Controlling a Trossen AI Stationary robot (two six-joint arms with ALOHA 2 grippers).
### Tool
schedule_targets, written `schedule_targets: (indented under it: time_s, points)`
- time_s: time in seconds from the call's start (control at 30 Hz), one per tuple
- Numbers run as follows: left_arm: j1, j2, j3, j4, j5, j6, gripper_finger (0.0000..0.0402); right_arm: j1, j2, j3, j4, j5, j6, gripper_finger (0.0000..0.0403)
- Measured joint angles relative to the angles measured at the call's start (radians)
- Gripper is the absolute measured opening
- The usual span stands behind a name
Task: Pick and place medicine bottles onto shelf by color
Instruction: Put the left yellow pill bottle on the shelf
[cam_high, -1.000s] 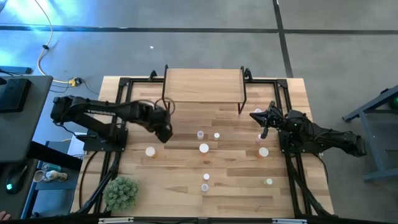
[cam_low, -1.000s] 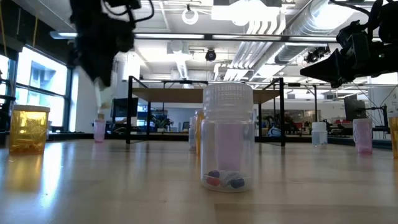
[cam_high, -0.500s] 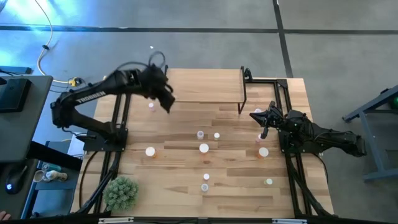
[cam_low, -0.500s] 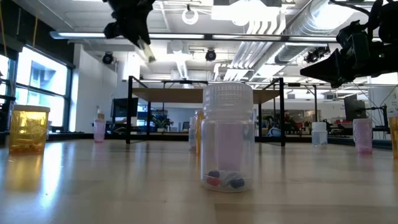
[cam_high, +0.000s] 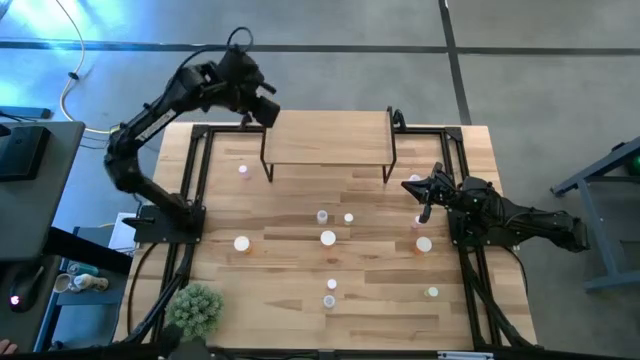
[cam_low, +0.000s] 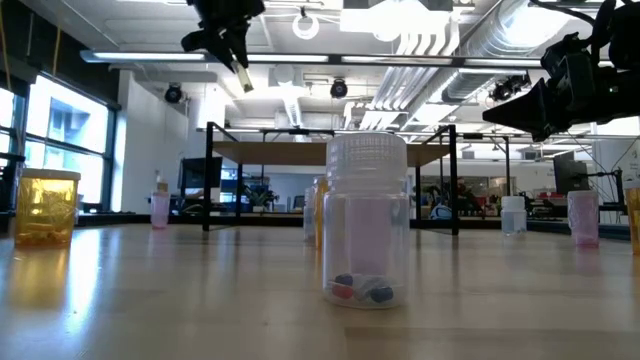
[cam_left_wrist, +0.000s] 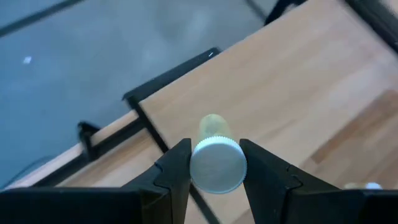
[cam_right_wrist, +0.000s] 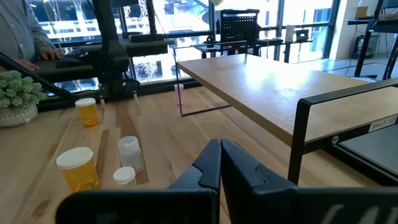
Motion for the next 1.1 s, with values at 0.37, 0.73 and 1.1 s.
schedule_targets:
  time_s: [0.37,0.73,1.1]
  points:
    - [0.056,0.215,0.184,-0.155,0.058,-0.053,0.0117,0.000,0.000,0.000,0.000,0.000,0.000,0.0002]
    - [0.032,0.336,0.193,-0.155,0.056,-0.089,0.0117,0.000,0.000,0.000,0.000,0.000,0.000,0.0002]
    - [0.023,0.412,0.193,-0.176,-0.006,-0.126,0.0117,0.000,0.000,0.000,0.000,0.000,0.000,0.0002]
